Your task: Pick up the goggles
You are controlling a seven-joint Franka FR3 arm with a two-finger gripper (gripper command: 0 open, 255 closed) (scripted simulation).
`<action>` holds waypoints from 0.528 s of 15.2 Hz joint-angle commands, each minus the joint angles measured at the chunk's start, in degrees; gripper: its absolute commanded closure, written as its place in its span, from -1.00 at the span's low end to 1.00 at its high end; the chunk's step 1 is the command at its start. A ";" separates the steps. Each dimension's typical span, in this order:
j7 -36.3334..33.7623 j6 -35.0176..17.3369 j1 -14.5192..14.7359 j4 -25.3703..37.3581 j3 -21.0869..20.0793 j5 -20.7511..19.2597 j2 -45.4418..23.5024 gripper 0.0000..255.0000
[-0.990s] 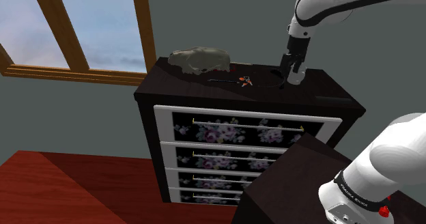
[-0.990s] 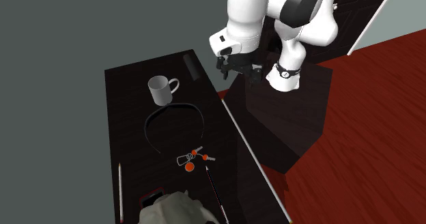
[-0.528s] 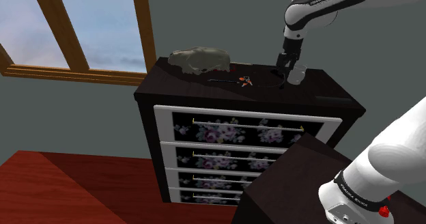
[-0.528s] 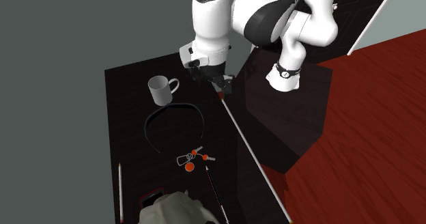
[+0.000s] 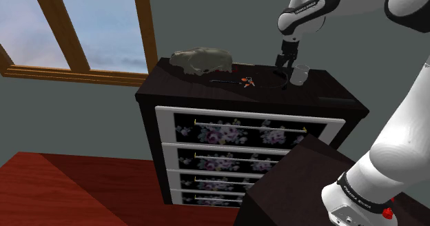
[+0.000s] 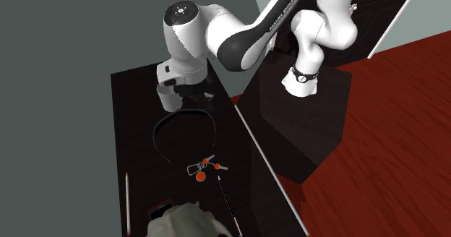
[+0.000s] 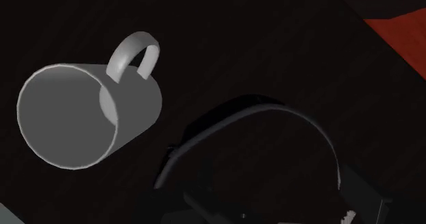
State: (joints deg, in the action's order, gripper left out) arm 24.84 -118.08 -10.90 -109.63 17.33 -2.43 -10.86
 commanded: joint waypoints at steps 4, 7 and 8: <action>3.75 0.40 -3.10 11.91 0.54 2.64 -10.84 -1.00; 5.47 1.48 -5.29 20.20 0.44 4.13 -17.58 -1.00; 5.96 2.03 -6.09 23.26 0.36 4.60 -19.92 -1.00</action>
State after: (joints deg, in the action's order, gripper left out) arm 30.32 -116.13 -16.30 -88.71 17.73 1.77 -28.72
